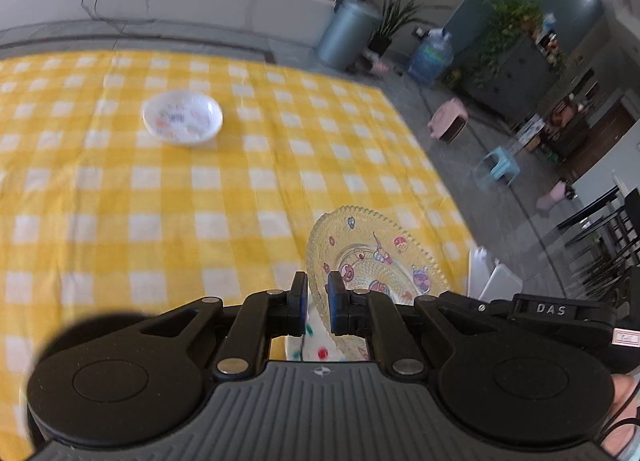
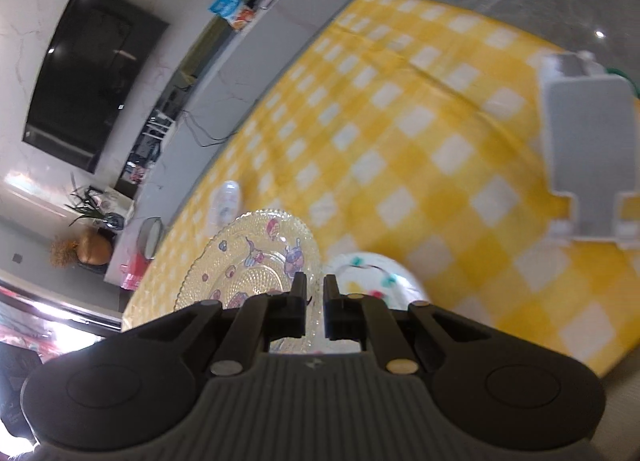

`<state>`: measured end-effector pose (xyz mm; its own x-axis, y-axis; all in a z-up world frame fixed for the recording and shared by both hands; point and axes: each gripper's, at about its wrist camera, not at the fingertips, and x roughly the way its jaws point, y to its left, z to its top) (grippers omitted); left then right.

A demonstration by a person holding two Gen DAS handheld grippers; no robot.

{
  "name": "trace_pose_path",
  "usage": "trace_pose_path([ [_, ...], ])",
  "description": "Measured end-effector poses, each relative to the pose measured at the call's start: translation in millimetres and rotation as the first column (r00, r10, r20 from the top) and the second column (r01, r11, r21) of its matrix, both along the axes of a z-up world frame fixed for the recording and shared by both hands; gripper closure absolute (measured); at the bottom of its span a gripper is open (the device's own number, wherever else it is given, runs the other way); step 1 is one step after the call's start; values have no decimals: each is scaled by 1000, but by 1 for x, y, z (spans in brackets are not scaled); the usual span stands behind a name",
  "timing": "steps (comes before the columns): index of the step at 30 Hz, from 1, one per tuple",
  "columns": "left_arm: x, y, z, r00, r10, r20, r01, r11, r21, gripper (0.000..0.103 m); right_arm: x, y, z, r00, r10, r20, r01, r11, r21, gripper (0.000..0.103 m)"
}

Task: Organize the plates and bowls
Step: 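Lift the glass plate with the left tool toward the painted plate, then lower the glass plate onto the painted plate and open the left tool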

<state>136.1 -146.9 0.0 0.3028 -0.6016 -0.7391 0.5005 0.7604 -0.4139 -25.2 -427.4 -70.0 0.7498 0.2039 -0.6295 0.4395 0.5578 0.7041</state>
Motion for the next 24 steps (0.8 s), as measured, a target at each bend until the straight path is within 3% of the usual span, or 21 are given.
trace_pose_path([
  [12, -22, -21, -15, 998, 31, 57, -39, 991, 132, 92, -3, 0, -21, 995, 8, -102, -12, 999, -41, 96],
  [24, -32, -45, -20, 989, -58, 139, 17, 959, 281, 91, 1, 1, -26, 987, 8, -161, -17, 998, -58, 94],
])
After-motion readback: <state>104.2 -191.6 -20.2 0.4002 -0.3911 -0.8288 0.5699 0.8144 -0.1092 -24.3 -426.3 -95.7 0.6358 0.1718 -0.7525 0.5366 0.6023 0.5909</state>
